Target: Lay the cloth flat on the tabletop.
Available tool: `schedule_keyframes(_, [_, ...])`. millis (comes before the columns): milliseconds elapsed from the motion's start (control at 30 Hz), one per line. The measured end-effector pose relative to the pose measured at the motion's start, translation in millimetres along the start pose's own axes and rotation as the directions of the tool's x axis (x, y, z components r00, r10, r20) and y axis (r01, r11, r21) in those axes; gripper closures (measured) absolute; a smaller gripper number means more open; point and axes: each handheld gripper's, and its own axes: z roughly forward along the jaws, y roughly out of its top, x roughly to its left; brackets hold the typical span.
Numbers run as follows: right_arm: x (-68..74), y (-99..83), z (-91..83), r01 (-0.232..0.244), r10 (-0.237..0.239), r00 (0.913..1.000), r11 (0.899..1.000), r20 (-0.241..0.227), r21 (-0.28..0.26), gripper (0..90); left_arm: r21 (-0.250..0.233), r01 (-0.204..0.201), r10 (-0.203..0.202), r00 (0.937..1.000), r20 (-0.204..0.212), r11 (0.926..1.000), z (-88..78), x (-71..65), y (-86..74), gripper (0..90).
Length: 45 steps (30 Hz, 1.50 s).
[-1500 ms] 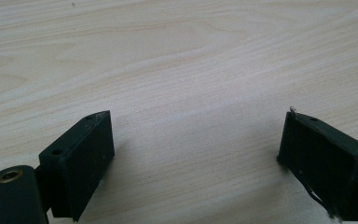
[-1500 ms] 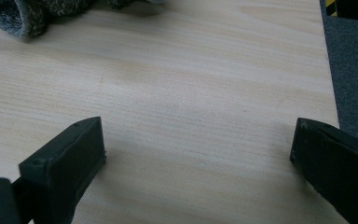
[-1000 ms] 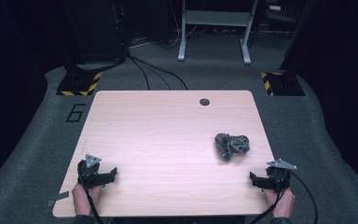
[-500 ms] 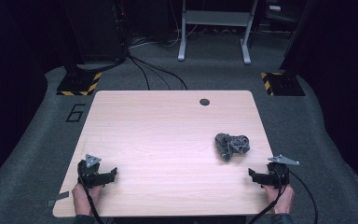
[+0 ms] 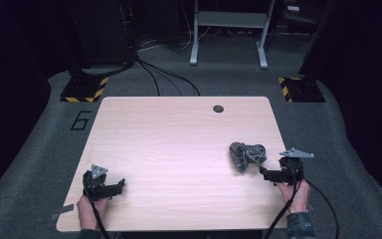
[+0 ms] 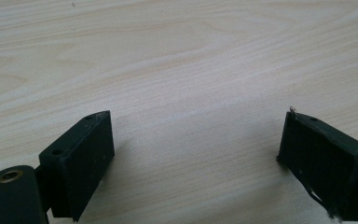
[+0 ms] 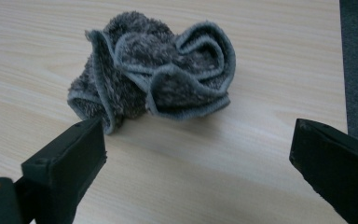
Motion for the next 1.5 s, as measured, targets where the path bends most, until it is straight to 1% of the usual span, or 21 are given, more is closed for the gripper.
schedule_keyframes(100, [0.9,6.3,1.4,0.009,-0.009,1.0000,1.000,0.002,0.005,1.6,0.000,0.000,0.000,1.0000,0.000,1.0000,0.0,0.0,0.0,10.0])
schedule_keyframes(133, [1.7,12.7,3.7,0.013,-0.013,0.9999,1.000,-0.001,0.017,0.2,0.000,0.002,-0.002,1.0000,0.001,1.0000,0.1,0.0,0.0,10.0])
schedule_keyframes(200, [1.4,17.5,6.1,0.024,-0.024,0.9997,0.999,-0.006,0.027,0.0,0.000,0.004,-0.004,1.0000,0.002,1.0000,0.1,-0.1,0.0,10.1])
schedule_keyframes(300, [2.1,25.4,10.7,0.019,-0.019,0.9997,0.999,-0.015,0.034,0.0,0.000,0.001,-0.001,1.0000,0.002,1.0000,0.1,0.1,0.0,10.1])
schedule_keyframes(333, [1.4,27.7,12.3,0.032,-0.031,0.9994,0.999,-0.017,0.040,0.0,0.000,0.001,-0.001,1.0000,0.002,1.0000,0.1,0.0,0.0,10.1])
schedule_keyframes(467, [3.6,36.2,21.3,0.023,-0.021,0.9993,0.998,-0.031,0.062,0.0,0.000,0.001,-0.001,1.0000,0.002,1.0000,0.0,0.0,0.0,10.1])
schedule_keyframes(533, [3.3,39.1,27.0,0.040,-0.038,0.9986,0.997,-0.037,0.072,0.0,0.000,0.001,-0.001,1.0000,0.001,1.0000,0.1,0.1,0.0,10.1])
schedule_keyframes(567, [4.9,40.4,30.0,0.024,-0.021,0.9991,0.996,-0.036,0.080,0.0,0.000,0.000,0.000,1.0000,0.001,1.0000,0.0,0.1,0.0,10.1])
schedule_keyframes(633, [4.7,42.6,36.3,0.021,-0.017,0.9988,0.996,-0.046,0.087,0.0,0.000,0.001,-0.001,1.0000,0.002,1.0000,0.1,0.1,0.0,10.1])
schedule_keyframes(767, [4.3,46.0,47.5,0.035,-0.030,0.9983,0.994,-0.050,0.104,1.8,0.001,0.001,-0.001,1.0000,0.002,1.0000,0.0,0.0,0.0,10.1])
schedule_keyframes(867, [5.2,46.5,57.2,0.037,-0.029,0.9980,0.990,-0.057,0.135,4.9,0.000,0.001,-0.001,1.0000,0.002,1.0000,0.1,0.2,0.0,10.1])
schedule_keyframes(967, [5.1,45.6,66.1,0.022,-0.012,0.9979,0.987,-0.063,0.158,11.3,0.000,0.001,-0.001,1.0000,0.003,1.0000,0.1,0.2,0.0,10.1])
schedule_keyframes(1067, [3.8,43.9,73.9,0.025,-0.014,0.9978,0.985,-0.064,0.170,19.3,0.000,0.000,0.000,1.0000,0.003,1.0000,0.1,0.2,0.0,10.1])
schedule_keyframes(1167, [3.4,41.5,78.4,0.011,0.001,0.9981,0.981,-0.062,0.195,31.1,0.000,0.000,0.000,1.0000,0.002,1.0000,0.1,0.2,0.0,10.1])
schedule_keyframes(1200, [2.1,40.2,79.8,0.023,-0.011,0.9978,0.981,-0.066,0.192,38.4,0.000,0.000,0.000,1.0000,0.002,1.0000,0.1,0.2,0.0,10.1])
schedule_keyframes(1233, [2.1,40.2,79.8,0.023,-0.011,0.9978,0.981,-0.066,0.192,38.4,0.000,0.000,0.000,1.0000,0.002,1.0000,0.1,0.2,0.0,10.1])
schedule_keyframes(1267, [2.3,38.6,80.4,0.018,-0.005,0.9977,0.980,-0.068,0.197,49.6,0.000,0.000,0.000,1.0000,0.001,1.0000,0.0,0.1,0.0,10.2])
schedule_keyframes(1300, [1.2,38.5,80.6,0.026,-0.013,0.9974,0.981,-0.071,0.191,54.6,-0.001,0.001,-0.001,1.0000,0.002,1.0000,0.1,0.0,0.0,10.1])
schedule_keyframes(1367, [1.3,36.5,79.7,0.016,-0.002,0.9972,0.984,-0.075,0.177,62.1,0.006,-0.004,0.004,0.9999,0.011,1.0000,-0.5,-0.2,0.1,10.2])
schedule_keyframes(1400, [1.5,35.3,79.3,0.025,-0.013,0.9973,0.985,-0.072,0.168,64.6,0.005,-0.004,0.004,0.9999,0.011,1.0000,-0.5,-0.5,0.1,10.2])
schedule_keyframes(1500, [2.1,33.3,73.9,0.004,0.006,0.9972,0.991,-0.075,0.133,70.7,0.004,-0.007,0.007,1.0000,0.006,1.0000,-0.9,-1.2,-0.1,10.2])
